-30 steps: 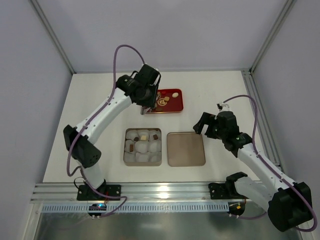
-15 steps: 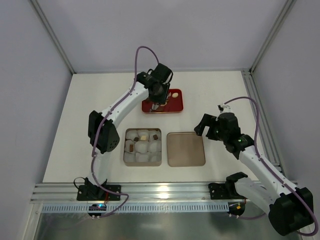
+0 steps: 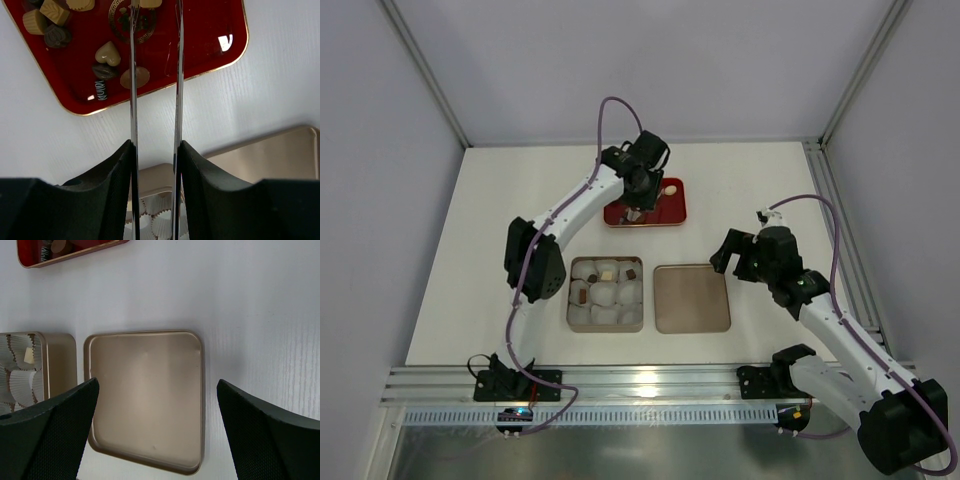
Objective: Pack the chocolate
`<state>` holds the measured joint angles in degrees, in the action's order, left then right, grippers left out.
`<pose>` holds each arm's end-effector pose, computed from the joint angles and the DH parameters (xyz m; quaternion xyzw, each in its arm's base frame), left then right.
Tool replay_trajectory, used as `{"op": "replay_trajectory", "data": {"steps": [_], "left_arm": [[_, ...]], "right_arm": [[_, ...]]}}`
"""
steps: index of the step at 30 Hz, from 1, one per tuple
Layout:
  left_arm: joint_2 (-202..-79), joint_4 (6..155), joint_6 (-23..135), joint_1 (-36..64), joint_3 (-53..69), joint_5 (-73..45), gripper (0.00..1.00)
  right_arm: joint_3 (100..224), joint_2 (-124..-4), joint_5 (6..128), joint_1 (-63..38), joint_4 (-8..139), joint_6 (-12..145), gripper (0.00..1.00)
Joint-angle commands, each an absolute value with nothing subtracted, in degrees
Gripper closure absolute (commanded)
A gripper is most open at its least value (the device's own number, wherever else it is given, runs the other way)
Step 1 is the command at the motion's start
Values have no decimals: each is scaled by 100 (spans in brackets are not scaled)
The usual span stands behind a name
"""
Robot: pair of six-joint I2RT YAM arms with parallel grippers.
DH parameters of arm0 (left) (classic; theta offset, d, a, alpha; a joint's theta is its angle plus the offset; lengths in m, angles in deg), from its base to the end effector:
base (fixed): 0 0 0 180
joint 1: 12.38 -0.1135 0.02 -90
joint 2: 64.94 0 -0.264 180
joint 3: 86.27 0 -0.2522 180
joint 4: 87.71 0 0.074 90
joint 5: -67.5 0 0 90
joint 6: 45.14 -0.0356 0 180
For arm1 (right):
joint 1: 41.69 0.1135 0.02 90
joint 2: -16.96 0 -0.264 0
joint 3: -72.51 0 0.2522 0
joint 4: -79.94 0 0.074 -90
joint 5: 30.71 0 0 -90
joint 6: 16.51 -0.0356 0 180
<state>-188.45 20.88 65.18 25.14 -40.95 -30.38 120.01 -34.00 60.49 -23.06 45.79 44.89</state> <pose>0.3737 -0.2808 0.2876 0.1267 0.9560 -0.0658 0.2564 0.1820 0.0621 0.2364 0.0734 0.8943 0.1854 0.4007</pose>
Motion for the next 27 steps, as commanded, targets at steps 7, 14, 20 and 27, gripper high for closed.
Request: {"op": "replay_trajectory", "data": {"steps": [7, 14, 20, 27], "left_arm": [[-19133, 2263, 6411, 2515, -4527, -3234, 58], [-19238, 2193, 6402, 2515, -4633, -3296, 59], [-19177, 2184, 6402, 2515, -4624, -3357, 58], [-19010, 2202, 6367, 2515, -4580, -3428, 59]], "right_arm": [[12134, -3305, 5956, -2288, 4596, 4598, 0], [12143, -3314, 5956, -2297, 4570, 4642, 0], [12134, -3296, 5956, -2288, 4561, 4651, 0], [12134, -3305, 5956, -2288, 4570, 4642, 0]]}}
